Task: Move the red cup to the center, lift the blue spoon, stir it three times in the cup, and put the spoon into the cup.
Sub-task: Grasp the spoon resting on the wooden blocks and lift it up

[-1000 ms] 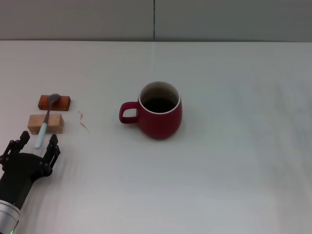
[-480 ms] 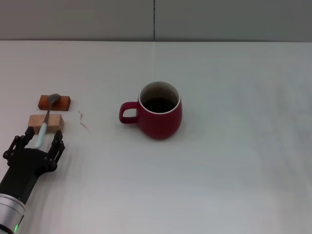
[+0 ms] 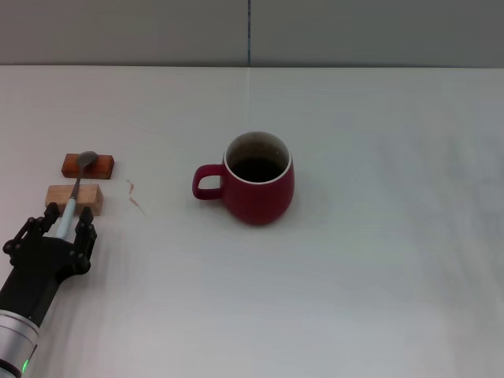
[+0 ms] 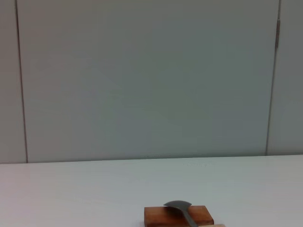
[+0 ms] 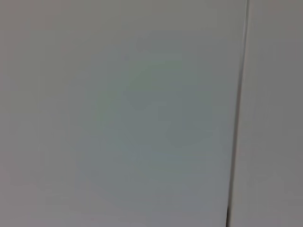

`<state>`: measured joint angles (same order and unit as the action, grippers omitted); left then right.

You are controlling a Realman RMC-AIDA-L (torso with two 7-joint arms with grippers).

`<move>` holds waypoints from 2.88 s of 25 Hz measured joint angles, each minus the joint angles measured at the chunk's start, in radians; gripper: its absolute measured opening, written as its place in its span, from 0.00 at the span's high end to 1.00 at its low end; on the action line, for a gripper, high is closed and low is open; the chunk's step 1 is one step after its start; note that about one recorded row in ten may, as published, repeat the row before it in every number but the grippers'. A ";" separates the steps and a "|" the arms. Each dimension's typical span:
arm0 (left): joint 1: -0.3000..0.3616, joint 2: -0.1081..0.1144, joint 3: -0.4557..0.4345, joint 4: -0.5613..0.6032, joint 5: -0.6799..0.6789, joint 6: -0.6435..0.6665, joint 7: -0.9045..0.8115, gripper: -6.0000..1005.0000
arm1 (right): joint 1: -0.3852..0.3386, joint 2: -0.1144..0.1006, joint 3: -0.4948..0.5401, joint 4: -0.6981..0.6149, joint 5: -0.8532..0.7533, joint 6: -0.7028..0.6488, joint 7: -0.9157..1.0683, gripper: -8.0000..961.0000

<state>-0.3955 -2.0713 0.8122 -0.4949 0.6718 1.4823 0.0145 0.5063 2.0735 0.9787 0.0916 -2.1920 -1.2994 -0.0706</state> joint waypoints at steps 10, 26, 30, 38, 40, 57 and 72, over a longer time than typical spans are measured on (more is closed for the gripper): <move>-0.005 -0.002 -0.006 0.014 0.000 -0.026 -0.003 0.52 | -0.001 -0.001 0.000 -0.004 0.000 0.000 0.000 0.24; -0.005 -0.003 -0.027 0.016 0.000 -0.037 0.001 0.66 | -0.002 -0.001 0.000 -0.003 0.000 0.000 0.000 0.24; -0.005 -0.003 -0.027 0.016 0.000 -0.037 0.002 0.66 | -0.001 -0.001 0.000 -0.003 0.000 0.000 0.000 0.24; -0.005 -0.003 -0.027 0.024 0.000 -0.037 0.001 0.67 | 0.000 -0.001 0.000 -0.003 0.000 0.000 0.000 0.24; -0.005 -0.003 -0.028 0.024 0.000 -0.038 0.001 0.67 | 0.000 -0.001 0.000 -0.003 -0.001 0.000 0.000 0.24; -0.003 -0.003 -0.028 0.026 0.000 -0.041 0.002 0.77 | 0.001 -0.001 -0.001 -0.002 -0.002 0.000 0.000 0.24; -0.007 -0.003 -0.058 0.034 0.035 -0.052 0.003 0.77 | 0.004 -0.001 -0.002 -0.005 -0.001 0.001 0.000 0.24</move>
<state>-0.4025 -2.0739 0.7543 -0.4613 0.7072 1.4307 0.0171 0.5104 2.0724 0.9771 0.0866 -2.1935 -1.2984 -0.0705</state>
